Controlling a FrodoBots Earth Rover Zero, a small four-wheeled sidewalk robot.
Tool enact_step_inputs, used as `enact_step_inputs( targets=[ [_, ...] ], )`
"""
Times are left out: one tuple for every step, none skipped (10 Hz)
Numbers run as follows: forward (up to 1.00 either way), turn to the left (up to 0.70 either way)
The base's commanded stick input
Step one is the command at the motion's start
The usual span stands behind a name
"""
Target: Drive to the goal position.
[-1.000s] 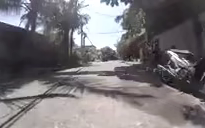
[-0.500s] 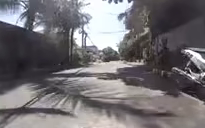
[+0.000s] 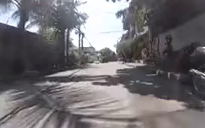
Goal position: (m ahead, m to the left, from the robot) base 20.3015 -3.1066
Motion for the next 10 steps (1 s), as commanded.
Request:
enact_step_inputs(
  targets=[
    [1.00, 0.07],
    [1.00, 0.07],
    [1.00, 0.07],
    [1.00, 0.07],
    [1.00, 0.07],
    [1.00, 0.07],
    [1.00, 0.07],
    [1.00, 0.07],
    [1.00, 0.07],
    [1.00, 0.07]
  ],
)
